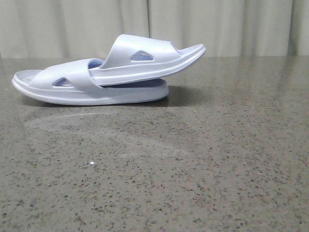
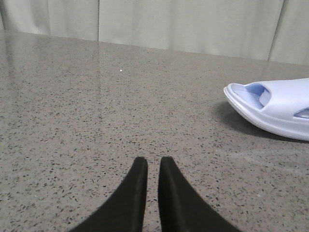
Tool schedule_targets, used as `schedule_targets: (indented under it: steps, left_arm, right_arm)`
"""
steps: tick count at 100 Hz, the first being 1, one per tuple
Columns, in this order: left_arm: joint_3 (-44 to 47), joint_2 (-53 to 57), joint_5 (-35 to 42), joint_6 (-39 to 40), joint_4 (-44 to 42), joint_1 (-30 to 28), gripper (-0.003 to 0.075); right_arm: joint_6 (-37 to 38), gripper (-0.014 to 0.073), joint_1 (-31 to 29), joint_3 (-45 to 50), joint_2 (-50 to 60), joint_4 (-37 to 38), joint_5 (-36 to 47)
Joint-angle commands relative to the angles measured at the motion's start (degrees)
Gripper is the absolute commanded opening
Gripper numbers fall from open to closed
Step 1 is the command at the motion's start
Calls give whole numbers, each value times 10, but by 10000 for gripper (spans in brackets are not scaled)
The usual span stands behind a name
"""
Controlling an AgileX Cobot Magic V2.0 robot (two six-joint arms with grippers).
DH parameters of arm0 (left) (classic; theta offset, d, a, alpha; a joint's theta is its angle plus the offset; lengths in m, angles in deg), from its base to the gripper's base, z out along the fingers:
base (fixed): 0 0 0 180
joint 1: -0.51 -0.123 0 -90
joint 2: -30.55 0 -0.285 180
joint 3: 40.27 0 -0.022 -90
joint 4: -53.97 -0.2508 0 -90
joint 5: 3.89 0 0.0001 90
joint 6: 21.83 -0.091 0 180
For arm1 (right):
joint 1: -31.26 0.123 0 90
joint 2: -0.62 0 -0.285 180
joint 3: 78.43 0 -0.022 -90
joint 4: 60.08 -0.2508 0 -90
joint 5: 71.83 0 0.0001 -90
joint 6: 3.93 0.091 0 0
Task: Insert blue slippers together front up
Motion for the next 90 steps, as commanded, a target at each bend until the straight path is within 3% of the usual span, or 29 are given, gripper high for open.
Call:
schedule_targets:
  steps: [1, 28, 49, 76, 90]
  left_arm:
    - [5, -6, 40, 4, 5, 6, 15]
    - [5, -6, 40, 4, 5, 6, 15]
    - [5, -6, 40, 4, 5, 6, 15]
    - [5, -6, 40, 4, 5, 6, 15]
    - [5, -6, 40, 4, 5, 6, 15]
  right_arm:
    - [67, -79, -25, -10, 30, 113, 25]
    - [121, -79, -105, 68, 165, 170, 47]
    - [127, -79, -123, 146, 269, 170, 44]
    - [127, -79, -124, 145, 335, 186, -82]
    - [127, -79, -124, 145, 339, 187, -101]
